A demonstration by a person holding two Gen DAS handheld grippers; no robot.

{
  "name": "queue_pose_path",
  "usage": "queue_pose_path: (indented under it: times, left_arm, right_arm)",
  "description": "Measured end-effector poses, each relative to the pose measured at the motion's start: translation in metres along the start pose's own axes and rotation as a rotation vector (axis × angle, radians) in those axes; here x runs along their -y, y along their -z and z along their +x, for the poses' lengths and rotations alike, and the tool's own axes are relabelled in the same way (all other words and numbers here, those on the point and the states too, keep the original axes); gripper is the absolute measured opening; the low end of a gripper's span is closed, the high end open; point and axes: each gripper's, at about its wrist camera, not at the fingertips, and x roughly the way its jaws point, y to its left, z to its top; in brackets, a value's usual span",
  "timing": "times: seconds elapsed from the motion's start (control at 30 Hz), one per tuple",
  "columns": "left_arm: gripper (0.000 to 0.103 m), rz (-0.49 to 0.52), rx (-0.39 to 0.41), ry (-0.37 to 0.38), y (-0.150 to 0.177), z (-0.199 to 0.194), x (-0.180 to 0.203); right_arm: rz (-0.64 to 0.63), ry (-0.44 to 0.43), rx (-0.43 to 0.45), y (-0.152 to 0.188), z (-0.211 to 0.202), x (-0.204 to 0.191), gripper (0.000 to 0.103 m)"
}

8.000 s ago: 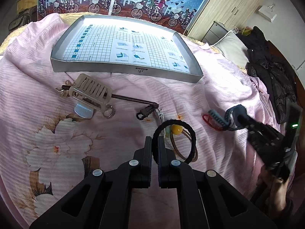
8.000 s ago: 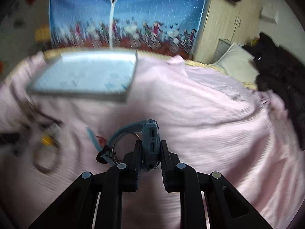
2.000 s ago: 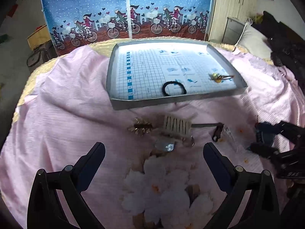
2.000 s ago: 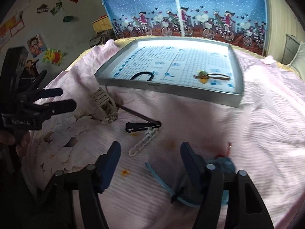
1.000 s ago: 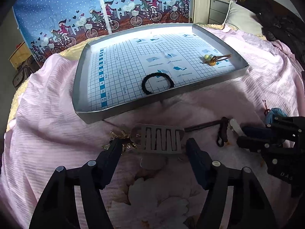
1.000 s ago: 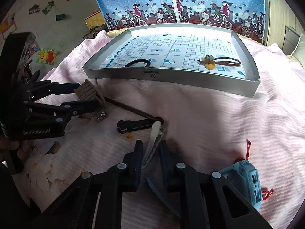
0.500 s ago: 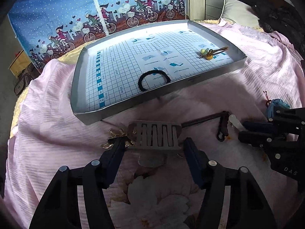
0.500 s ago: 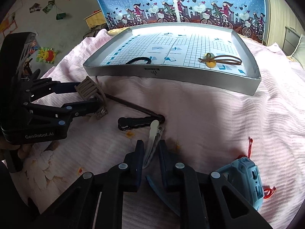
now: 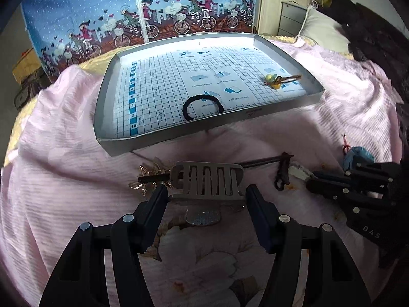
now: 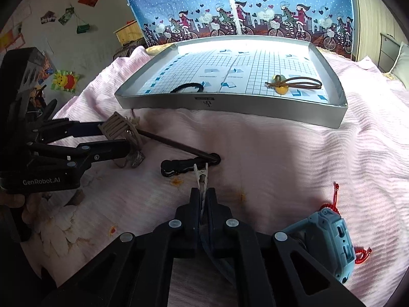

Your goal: Organize jewelry

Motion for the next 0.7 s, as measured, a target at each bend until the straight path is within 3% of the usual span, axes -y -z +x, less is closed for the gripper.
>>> queue_pose_path:
  times: [0.4, 0.5, 0.7]
  left_arm:
    - [0.057, -0.125, 0.031, 0.119, 0.000, -0.026, -0.005]
    - [0.057, -0.146, 0.038, 0.115, 0.000, -0.029, -0.007]
    - [0.057, -0.181, 0.159, 0.104, -0.007, -0.047, -0.013]
  right_arm:
    - [0.033, -0.036, 0.083, -0.007, -0.020, 0.003, 0.006]
    - [0.038, -0.034, 0.087, -0.007, -0.021, 0.004, 0.006]
    - [-0.011, -0.032, 0.215, -0.019, -0.041, 0.004, 0.006]
